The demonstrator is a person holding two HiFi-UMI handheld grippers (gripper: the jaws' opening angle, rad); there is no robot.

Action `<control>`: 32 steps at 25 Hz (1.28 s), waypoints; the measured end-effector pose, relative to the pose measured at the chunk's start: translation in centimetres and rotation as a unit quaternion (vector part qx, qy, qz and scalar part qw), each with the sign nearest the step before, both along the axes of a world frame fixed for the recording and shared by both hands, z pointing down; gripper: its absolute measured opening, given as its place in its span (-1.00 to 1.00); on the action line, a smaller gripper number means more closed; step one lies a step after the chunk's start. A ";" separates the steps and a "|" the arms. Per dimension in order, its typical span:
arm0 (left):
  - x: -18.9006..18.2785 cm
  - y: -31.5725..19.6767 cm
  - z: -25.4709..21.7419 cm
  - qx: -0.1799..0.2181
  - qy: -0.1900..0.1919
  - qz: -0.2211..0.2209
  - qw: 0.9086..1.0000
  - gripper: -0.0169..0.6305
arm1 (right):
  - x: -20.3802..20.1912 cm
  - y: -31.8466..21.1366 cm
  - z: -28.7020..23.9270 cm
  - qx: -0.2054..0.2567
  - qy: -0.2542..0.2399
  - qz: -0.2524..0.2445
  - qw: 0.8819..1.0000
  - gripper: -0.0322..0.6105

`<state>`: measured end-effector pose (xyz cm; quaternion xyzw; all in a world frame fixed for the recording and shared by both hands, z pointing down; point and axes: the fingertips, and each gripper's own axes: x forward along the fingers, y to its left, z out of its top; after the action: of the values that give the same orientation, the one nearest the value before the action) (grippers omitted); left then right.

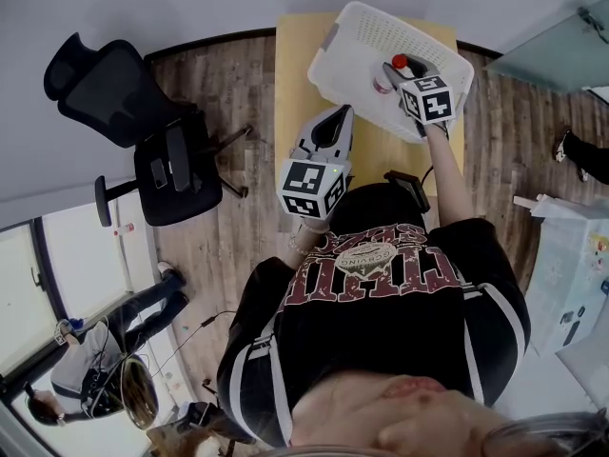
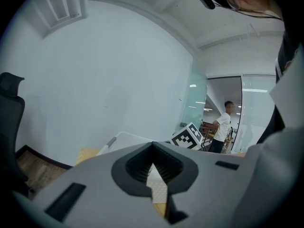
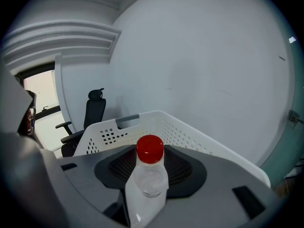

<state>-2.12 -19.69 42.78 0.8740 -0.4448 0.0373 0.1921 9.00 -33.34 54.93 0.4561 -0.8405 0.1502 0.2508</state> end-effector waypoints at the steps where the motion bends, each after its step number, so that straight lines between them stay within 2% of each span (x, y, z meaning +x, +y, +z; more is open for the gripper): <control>1: 0.0 0.1 0.0 0.000 0.000 0.001 1.000 -0.80 | 0.0 0.1 -0.2 0.002 -0.001 0.000 1.000 -0.30; 19: -0.5 1.1 -0.6 0.007 0.008 -0.002 1.000 -0.80 | -0.8 1.9 -5.3 0.038 -0.035 -0.011 0.999 -0.32; 32: -1.0 2.0 -1.1 0.010 0.011 -0.008 1.000 -0.80 | -1.9 3.8 -10.8 0.077 -0.069 -0.031 0.994 -0.34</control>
<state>-3.12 -17.72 41.73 0.8728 -0.4498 0.0219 0.1884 7.08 -29.53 44.14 0.4361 -0.8788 0.1085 0.1606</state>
